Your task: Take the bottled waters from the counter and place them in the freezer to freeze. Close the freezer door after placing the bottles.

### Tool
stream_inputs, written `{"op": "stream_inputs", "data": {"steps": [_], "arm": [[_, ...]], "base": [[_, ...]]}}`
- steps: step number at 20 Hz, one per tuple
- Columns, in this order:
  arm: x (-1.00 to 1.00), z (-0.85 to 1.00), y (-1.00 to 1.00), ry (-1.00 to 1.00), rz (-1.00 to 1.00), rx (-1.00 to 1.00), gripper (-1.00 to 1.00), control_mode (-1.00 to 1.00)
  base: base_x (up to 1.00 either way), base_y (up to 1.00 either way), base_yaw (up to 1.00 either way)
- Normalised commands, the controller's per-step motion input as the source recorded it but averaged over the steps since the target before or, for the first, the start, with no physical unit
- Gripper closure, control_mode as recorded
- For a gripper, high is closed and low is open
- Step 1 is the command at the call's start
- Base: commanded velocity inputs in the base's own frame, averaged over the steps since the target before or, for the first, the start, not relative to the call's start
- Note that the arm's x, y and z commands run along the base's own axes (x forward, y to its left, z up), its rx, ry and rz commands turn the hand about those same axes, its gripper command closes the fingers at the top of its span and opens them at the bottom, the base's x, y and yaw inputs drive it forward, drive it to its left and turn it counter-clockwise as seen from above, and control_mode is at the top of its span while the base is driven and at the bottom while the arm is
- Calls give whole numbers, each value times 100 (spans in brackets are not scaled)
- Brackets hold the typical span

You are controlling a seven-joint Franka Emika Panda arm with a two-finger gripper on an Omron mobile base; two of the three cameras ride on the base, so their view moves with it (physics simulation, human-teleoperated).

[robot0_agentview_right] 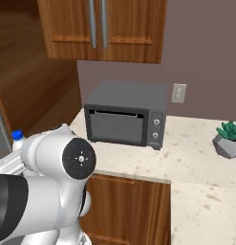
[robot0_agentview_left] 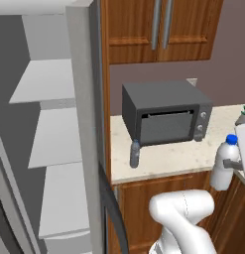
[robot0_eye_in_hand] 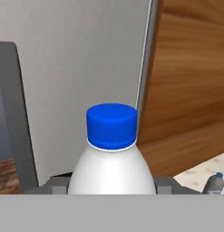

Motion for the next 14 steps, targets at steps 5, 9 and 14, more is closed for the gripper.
{"op": "stream_inputs", "data": {"steps": [5, 9, 14], "arm": [[0, 0, 0, 0, 0, 0, 100, 100], [0, 0, 0, 0, 0, 0, 100, 100], [0, 0, 0, 0, 0, 0, 100, 100]], "base": [[-73, 2, 0], [-72, 5, 0], [-69, 10, 0]]}}
